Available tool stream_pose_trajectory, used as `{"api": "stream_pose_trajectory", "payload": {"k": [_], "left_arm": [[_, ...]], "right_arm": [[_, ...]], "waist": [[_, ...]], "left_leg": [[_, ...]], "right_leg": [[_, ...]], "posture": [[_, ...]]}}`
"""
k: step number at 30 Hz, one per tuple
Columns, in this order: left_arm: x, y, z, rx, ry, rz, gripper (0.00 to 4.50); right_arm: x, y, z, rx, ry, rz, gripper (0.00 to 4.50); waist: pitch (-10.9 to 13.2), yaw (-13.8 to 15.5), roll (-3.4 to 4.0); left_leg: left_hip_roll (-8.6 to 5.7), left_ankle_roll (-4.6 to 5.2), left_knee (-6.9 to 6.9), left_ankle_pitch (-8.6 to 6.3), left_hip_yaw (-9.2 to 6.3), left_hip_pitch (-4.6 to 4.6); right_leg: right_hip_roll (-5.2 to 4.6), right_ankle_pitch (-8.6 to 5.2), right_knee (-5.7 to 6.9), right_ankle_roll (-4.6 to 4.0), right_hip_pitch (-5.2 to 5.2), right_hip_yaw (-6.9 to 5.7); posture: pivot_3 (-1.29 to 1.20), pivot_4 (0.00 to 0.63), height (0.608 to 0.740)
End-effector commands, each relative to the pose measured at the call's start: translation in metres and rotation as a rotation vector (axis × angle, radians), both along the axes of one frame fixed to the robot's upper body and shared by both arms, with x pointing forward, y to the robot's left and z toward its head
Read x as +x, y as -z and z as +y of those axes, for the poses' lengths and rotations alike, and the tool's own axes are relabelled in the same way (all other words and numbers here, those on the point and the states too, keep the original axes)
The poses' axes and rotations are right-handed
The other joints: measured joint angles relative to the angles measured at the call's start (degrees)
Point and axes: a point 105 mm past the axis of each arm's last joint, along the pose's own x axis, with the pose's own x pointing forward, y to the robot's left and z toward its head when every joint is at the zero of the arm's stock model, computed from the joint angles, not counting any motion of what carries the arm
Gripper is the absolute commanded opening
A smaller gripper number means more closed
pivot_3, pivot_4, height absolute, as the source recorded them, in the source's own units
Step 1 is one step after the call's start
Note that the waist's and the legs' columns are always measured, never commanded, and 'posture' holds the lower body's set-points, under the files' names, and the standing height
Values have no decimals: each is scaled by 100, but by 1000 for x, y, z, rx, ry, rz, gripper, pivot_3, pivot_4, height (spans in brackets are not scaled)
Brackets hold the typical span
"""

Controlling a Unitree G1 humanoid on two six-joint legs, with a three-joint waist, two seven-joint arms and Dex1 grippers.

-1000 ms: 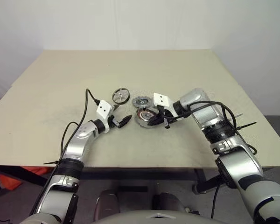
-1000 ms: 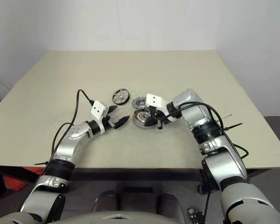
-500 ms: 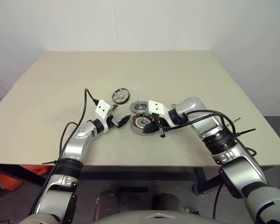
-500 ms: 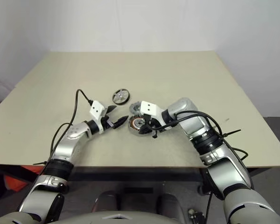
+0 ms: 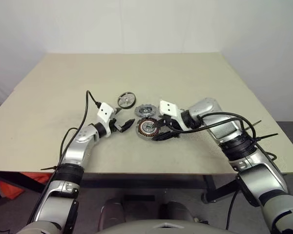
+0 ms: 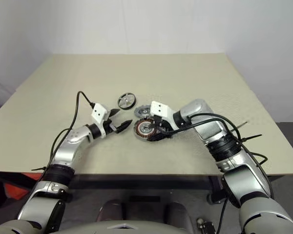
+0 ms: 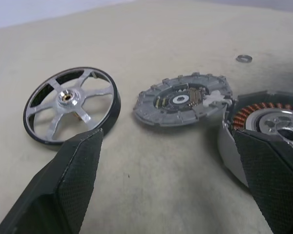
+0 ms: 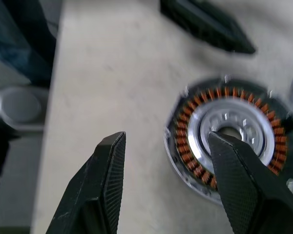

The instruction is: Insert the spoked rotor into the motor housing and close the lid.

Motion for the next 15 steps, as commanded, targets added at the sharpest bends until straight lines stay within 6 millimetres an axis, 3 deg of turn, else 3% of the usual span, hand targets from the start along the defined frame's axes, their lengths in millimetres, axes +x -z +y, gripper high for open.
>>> {"api": "stream_pose_trajectory", "payload": {"k": [1, 4, 7, 15], "left_arm": [[2, -15, 1, -26, 12, -40, 4500], [0, -15, 0, -32, 28, -36, 4500], [-6, -14, -1, -26, 66, -21, 4500], [-6, -14, 8, 11, 93, -8, 4500]], "right_arm": [[7, -32, 2, 101, 28, -106, 2735], [29, -41, -6, 170, 161, -188, 2735], [70, -36, -39, 200, 435, -315, 2735], [87, 1, -111, 233, 809, -249, 2735]], "waist": [[0, 1, 0], [0, 3, -1], [-2, 0, -3], [-2, -2, -2]], "left_leg": [[0, 0, 0, 0, 0, 0], [-2, 0, 0, 0, 0, 2], [-3, -15, 1, 8, 1, 6], [-10, -19, -4, 11, 0, -2]], "right_leg": [[0, 0, 0, 0, 0, 0], [-1, 0, 1, 0, 0, 1], [-2, 0, 2, 0, 6, 2], [-4, 0, -4, 0, 5, 2]], "posture": [[0, 0, 740], [0, 0, 740], [0, 0, 740], [0, 0, 740]]}}
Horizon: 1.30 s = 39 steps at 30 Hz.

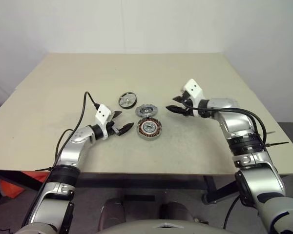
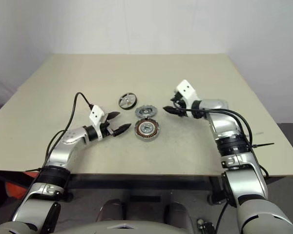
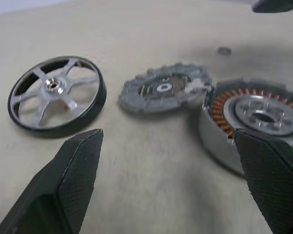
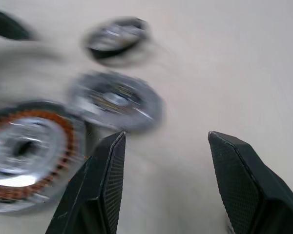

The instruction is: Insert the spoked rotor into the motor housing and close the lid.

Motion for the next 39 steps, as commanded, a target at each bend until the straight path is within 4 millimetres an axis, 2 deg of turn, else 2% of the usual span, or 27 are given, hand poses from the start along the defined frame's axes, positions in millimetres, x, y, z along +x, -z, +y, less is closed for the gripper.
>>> {"api": "stream_pose_trajectory", "payload": {"k": [1, 6, 10, 14, 24, 37, 39], "left_arm": [[5, -18, 1, -5, 16, -54, 4500], [8, -19, -2, 0, 28, -54, 4500], [10, -19, -7, -3, 37, -56, 4500], [10, -20, -10, -10, 40, -58, 4500], [10, -19, -8, -11, 24, -58, 4500], [10, -19, -5, -4, 2, -68, 4500], [10, -19, -5, -2, 1, -70, 4500]], "right_arm": [[6, -6, -28, 58, 131, -43, 2735], [12, 1, -47, 114, 238, -42, 2735], [20, 5, -55, 119, 287, -43, 2735], [25, 13, -51, 119, 297, -40, 2735], [36, 19, -30, 112, 258, -53, 2735], [33, 46, -36, 57, 291, 4, 2735], [33, 48, -39, 42, 302, 8, 2353]], "waist": [[0, -3, 0], [0, -16, 0], [0, -20, 1], [0, -18, 1], [0, -15, 1], [0, -12, 1], [0, -13, 1]], "left_leg": [[0, 0, 0, 0, 0, -1], [1, -4, 0, 3, 1, 2], [0, -7, 0, 4, 2, 3], [1, -5, 0, 3, 2, 0], [1, -3, 0, 2, 2, -2], [3, -1, 0, 1, 3, -6], [2, -1, 0, 1, 3, -6]], "right_leg": [[0, 0, 0, 0, 0, 0], [0, 0, 5, 0, 2, 1], [0, 0, 6, 0, 5, 2], [0, 0, 6, -1, 4, 1], [0, 0, 6, -1, 4, 0], [0, 0, 5, -2, 2, -2], [0, 0, 5, -2, 2, -2]], "posture": [[0, 0, 740], [0, 0, 740], [0, 0, 740], [0, 0, 740], [0, 0, 740], [0, 0, 740], [0, 0, 740]]}}
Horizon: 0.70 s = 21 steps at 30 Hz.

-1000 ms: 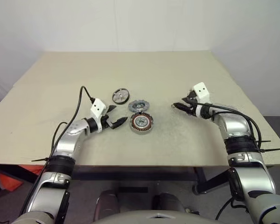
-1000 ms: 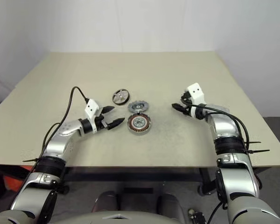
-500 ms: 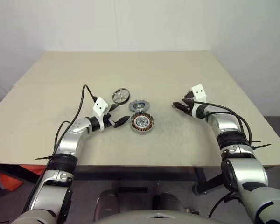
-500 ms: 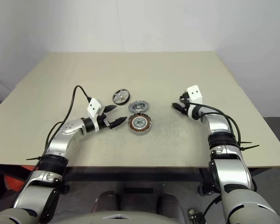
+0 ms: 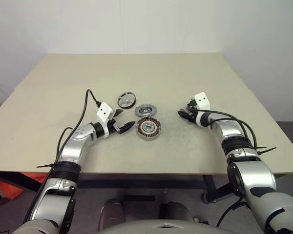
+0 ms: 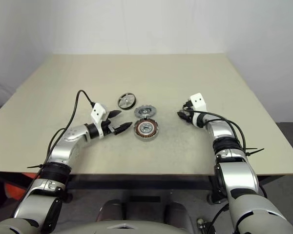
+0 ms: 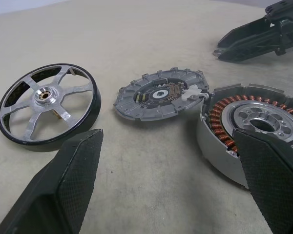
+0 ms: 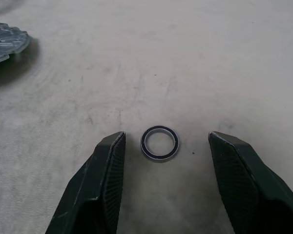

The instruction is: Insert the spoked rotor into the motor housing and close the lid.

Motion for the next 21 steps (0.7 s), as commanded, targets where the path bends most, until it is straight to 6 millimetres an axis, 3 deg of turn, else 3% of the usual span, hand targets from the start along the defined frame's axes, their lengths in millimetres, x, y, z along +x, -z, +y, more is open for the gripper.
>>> {"api": "stream_pose_trajectory", "payload": {"k": [1, 5, 6, 11, 15, 21], "left_arm": [[3, -16, 1, 3, -2, -67, 4500], [4, -16, 0, 4, -5, -70, 4500], [4, -16, 0, 5, -5, -71, 4500], [5, -16, 2, 7, -9, -73, 4500], [5, -16, 2, 8, -12, -73, 4500], [5, -15, 0, 6, -6, -68, 4500]], "right_arm": [[5, -10, -3, -24, 10, -36, 2123], [5, -10, -4, -8, 16, -28, 780], [5, -10, -4, -8, 16, -28, 618], [7, -16, -3, 13, 18, -40, 618], [8, -34, 7, 49, -34, -90, 618], [-5, -72, 46, 96, -203, -176, 618]], "waist": [[0, 0, 0], [0, 0, 0], [0, 0, 0], [0, 0, 0], [0, 0, 0], [1, 4, 1]], "left_leg": [[0, 0, 0, 0, 0, 0], [0, 0, 0, 0, 0, 1], [0, 0, 0, 0, 0, 1], [0, 1, 0, 0, 0, 0], [0, 1, 0, 0, 0, 0], [5, 1, -1, -1, 0, -2]], "right_leg": [[0, 0, 0, 0, 0, 0], [0, 0, 0, 0, 0, 0], [0, 0, 0, 0, 0, 0], [0, 0, 0, 0, 0, 0], [0, 0, 0, 0, 0, 0], [4, 0, 0, 0, -5, 0]], "posture": [[0, 0, 740], [0, 0, 740], [0, 0, 740], [0, 0, 740], [0, 0, 740], [0, 0, 740]]}}
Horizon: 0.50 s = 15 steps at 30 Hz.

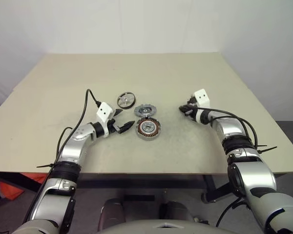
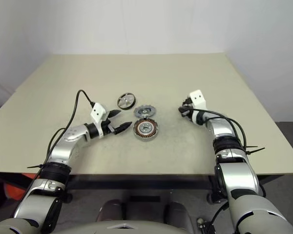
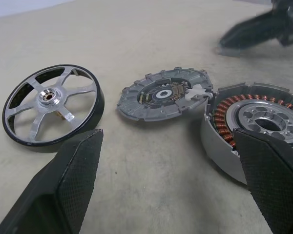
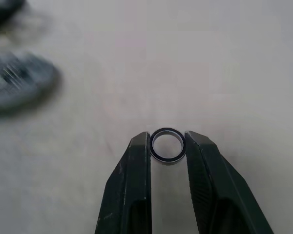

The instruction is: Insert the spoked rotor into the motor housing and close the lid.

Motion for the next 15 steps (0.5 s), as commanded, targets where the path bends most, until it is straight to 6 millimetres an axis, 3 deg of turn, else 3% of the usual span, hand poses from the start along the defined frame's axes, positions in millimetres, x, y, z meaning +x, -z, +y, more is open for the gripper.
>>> {"api": "stream_pose_trajectory", "payload": {"k": [1, 4, 8, 15], "left_arm": [[4, -15, -1, -7, 4, -57, 4500], [4, -15, -1, -8, 7, -56, 4500], [4, -15, -3, -9, 12, -55, 4500], [3, -15, -3, -8, 14, -54, 4500]], "right_arm": [[-12, -33, 30, 51, -126, -76, 618], [-32, -37, 57, 83, -229, -50, 618], [-62, -21, 91, 74, -346, 17, 618], [-76, -2, 109, 60, -370, 91, 618]], "waist": [[0, 13, 0], [0, 16, 0], [0, 14, 0], [0, 2, 0]], "left_leg": [[0, 0, -1, 0, 0, 1], [-1, 2, -2, -1, 0, 3], [-1, 2, -7, -1, -1, 10], [-6, -5, -9, 2, -2, 12]], "right_leg": [[0, 0, -1, 0, 0, -1], [-1, 0, -5, 1, 0, -1], [-1, -1, -11, 2, 1, -1], [-5, -1, -14, 5, 1, 1]], "posture": [[0, 0, 740], [0, 0, 740], [0, 0, 740], [0, 0, 740]]}}
